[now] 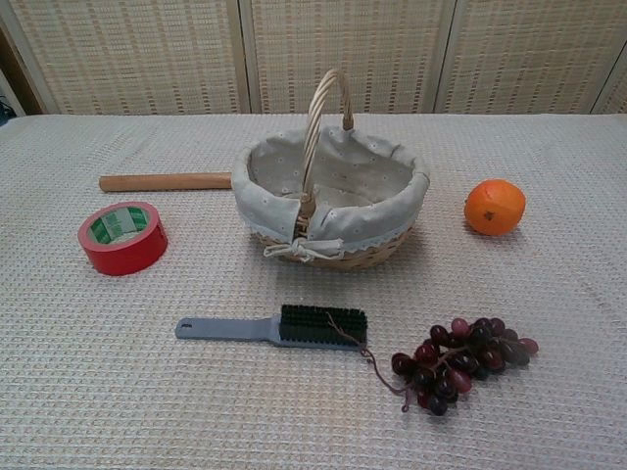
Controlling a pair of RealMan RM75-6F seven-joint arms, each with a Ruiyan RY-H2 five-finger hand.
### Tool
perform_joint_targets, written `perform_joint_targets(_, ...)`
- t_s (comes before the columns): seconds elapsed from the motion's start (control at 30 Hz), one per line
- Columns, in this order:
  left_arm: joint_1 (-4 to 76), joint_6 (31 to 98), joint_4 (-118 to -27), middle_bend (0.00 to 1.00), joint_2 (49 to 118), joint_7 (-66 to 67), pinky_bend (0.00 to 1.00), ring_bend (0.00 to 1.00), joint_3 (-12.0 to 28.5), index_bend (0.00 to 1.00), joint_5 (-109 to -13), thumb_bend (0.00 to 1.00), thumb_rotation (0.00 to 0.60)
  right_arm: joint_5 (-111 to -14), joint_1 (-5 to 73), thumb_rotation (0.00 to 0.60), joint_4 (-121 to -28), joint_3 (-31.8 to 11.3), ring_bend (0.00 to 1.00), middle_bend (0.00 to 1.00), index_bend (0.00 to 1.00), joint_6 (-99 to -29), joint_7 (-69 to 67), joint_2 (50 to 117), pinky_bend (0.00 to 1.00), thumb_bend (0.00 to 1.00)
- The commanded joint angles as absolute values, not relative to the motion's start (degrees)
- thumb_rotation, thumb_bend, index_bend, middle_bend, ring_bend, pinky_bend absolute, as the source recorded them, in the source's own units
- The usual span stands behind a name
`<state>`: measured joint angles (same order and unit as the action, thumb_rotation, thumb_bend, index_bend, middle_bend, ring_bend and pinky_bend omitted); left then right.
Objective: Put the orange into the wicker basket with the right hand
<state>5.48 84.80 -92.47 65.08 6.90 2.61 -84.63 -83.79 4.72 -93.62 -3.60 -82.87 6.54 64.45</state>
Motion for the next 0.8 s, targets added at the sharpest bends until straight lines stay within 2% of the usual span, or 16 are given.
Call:
perform_joint_targets(0.03, 5.49, 84.83, -92.39, 0.0, 65.06, 6.85, 0.07, 0.0, 2.61, 0.0, -84.67, 0.38, 0.6, -83.9, 4.7, 0.6, -93.67, -3.58, 0.0, 0.0, 0.0, -82.96, 6.61, 64.38, 0.03, 0.15)
perform_joint_targets(0.27, 5.52, 84.69, -92.45, 0.0, 64.9, 6.28, 0.07, 0.0, 2.53, 0.0, -84.8, 0.38, 0.6, -83.06, 4.71, 0.6, -94.76, -3.57, 0.0, 0.0, 0.0, -82.21, 6.05, 64.03, 0.03, 0.15)
perform_joint_targets(0.47, 5.65, 84.18, -92.59, 0.0, 64.66, 5.94, 0.07, 0.0, 2.29, 0.0, -84.89, 0.39, 0.6, -76.46, 6.18, 0.6, -100.58, -3.98, 0.0, 0.0, 0.0, -75.84, 7.28, 61.8, 0.03, 0.08)
perform_joint_targets(0.6, 5.69, 84.1, -92.64, 0.0, 64.62, 5.78, 0.07, 0.0, 2.22, 0.0, -84.99, 0.39, 0.6, -69.29, 9.71, 0.6, -103.81, -6.29, 0.0, 0.0, 0.0, -70.26, 11.72, 60.77, 0.03, 0.08)
perform_joint_targets(0.8, 5.87, 83.52, -92.79, 0.0, 64.48, 5.72, 0.07, 0.0, 2.11, 0.0, -84.82, 0.39, 0.6, -58.19, 17.6, 0.6, -102.83, -11.21, 0.0, 0.0, 0.0, -65.2, 22.1, 65.27, 0.03, 0.08)
